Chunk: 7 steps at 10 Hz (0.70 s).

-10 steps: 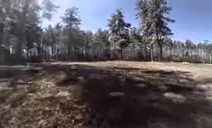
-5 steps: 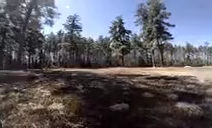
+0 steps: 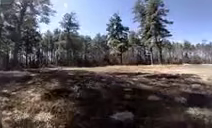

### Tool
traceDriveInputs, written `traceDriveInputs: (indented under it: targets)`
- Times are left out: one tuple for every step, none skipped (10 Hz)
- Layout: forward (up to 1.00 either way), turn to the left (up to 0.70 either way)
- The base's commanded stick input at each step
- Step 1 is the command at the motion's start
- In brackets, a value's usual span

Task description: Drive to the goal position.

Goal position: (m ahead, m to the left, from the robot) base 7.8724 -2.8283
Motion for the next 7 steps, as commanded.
traceDriveInputs:
  targets:
    - [0.70,0.00]
    - [0.70,0.00]
    - [0.70,0.00]
    - [0.70,0.00]
    - [0.70,0.00]
    - [0.70,0.00]
    - [0.70,0.00]
